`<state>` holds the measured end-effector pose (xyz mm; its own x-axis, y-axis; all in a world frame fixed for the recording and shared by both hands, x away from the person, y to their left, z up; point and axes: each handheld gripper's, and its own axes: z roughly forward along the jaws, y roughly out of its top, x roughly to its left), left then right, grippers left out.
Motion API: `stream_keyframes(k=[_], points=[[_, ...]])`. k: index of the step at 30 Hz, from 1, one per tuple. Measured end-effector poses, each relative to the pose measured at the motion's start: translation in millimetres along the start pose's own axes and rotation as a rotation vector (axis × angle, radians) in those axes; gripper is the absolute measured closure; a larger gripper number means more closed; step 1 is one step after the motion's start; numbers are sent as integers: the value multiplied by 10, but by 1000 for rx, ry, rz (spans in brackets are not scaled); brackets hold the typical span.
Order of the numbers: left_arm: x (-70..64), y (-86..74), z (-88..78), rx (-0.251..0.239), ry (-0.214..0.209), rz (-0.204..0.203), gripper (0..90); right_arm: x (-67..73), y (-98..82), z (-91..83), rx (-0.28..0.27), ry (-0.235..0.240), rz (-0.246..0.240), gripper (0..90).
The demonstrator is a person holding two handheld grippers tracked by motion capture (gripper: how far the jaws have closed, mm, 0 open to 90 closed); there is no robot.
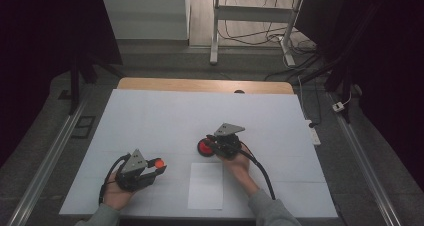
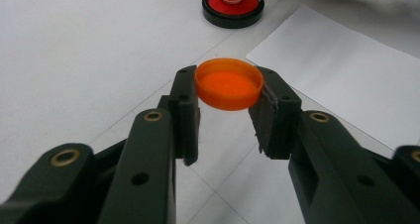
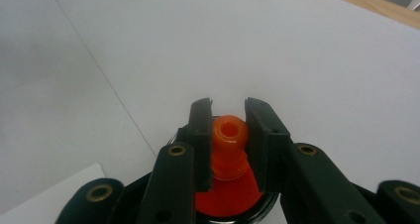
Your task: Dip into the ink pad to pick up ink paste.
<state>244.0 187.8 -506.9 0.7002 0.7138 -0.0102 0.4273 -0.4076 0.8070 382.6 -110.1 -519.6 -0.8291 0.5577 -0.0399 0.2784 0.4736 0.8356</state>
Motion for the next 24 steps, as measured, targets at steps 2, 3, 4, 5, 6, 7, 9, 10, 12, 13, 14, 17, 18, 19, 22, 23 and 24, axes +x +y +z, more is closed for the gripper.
stream_keyframes(k=[2,3,4,5,6,7,9,10,12,13,14,17,18,19,22,23,24], points=[[-2,-1,-1,0,1,1,650,23,4,3,3,-12,-15,729],[-2,-1,-1,0,1,1,650,30,5,2,6,-17,-20,729],[-2,-2,-2,0,1,1,649,33,2,1,6,-19,-21,729],[-2,-3,-3,-1,1,0,650,36,-4,2,1,-21,-20,730],[0,-3,-5,-2,1,-1,650,41,-10,2,-2,-24,-24,730],[2,-5,-7,-2,1,-2,650,52,-12,0,-1,-30,-29,730],[2,-7,-11,-4,2,-5,649,73,-13,2,-1,-39,-45,731],[2,-8,-13,-5,3,-5,650,79,-15,2,0,-46,-52,731],[2,-9,-16,-4,3,-5,650,80,-21,2,-5,-45,-52,731],[2,-10,-17,-4,3,-5,650,80,-26,1,-7,-45,-44,731],[2,-11,-18,-4,3,-5,649,79,-31,-1,-9,-46,-40,732],[5,-12,-19,-6,4,-6,650,82,-48,0,-21,-49,-43,732],[6,-12,-20,-6,4,-7,650,84,-49,-1,-21,-50,-43,732],[5,-13,-21,-8,6,-8,649,87,-52,0,-25,-49,-39,732],[6,-15,-25,-8,7,-9,649,91,-58,-2,-25,-53,-42,733],[6,-16,-26,-8,7,-9,649,91,-63,-1,-29,-53,-41,733],[6,-16,-27,-8,8,-10,650,92,-67,-1,-33,-54,-39,733]])
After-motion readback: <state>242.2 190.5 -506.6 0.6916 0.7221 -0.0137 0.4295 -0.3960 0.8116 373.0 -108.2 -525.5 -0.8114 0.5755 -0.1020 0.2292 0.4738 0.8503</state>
